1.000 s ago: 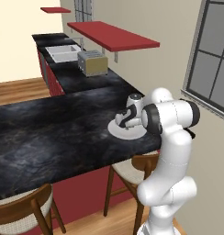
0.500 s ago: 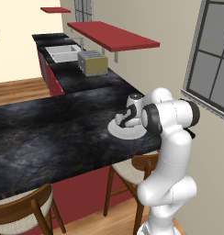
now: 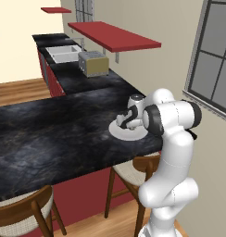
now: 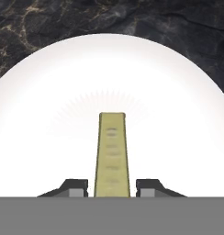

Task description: Retrieve the butter from the fridge and place it on a plate on the dining table. Then retrieve the butter knife by the fridge and place it near the plate.

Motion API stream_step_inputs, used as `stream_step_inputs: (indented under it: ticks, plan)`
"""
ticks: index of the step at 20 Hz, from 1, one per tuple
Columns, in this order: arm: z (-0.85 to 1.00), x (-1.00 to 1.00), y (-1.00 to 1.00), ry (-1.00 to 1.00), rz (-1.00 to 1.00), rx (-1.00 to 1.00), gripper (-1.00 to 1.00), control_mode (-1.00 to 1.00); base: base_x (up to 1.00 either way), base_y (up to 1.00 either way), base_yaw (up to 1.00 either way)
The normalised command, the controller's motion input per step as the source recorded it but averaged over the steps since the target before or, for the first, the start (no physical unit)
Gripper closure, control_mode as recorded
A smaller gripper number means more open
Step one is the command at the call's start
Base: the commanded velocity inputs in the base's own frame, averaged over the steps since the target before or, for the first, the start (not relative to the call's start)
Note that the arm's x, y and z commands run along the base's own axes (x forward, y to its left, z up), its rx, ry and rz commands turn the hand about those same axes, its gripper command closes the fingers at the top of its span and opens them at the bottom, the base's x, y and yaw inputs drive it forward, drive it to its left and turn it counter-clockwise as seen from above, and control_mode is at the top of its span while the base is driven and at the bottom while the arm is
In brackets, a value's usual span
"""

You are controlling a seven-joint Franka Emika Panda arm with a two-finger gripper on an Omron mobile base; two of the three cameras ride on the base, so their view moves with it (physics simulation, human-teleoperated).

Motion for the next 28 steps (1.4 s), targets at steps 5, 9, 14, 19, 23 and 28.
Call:
stream_step_inputs:
  ticks: [5, 9, 14, 19, 23, 28]
  plan:
    - [0.00, 0.00, 0.00, 0.00, 0.00, 0.00, -1.00, -1.00, 0.00, 0.00, 0.00]
    - [0.00, 0.01, 0.00, 0.00, 0.00, 0.00, -1.00, -1.00, 0.00, 0.00, 0.00]
    - [0.02, 0.00, 0.00, 0.06, 0.00, 0.00, -1.00, -1.00, 0.00, 0.00, 0.00]
    - [0.64, -0.31, 0.00, 0.07, 0.00, 0.00, -1.00, -1.00, 0.00, 0.00, 0.00]
    - [0.87, -0.77, 0.00, 0.01, 0.00, 0.02, -1.00, -1.00, 0.00, 0.00, 0.00]
    - [0.69, -0.97, 0.00, 0.08, 0.00, 0.00, -1.00, -1.00, 0.00, 0.00, 0.00]
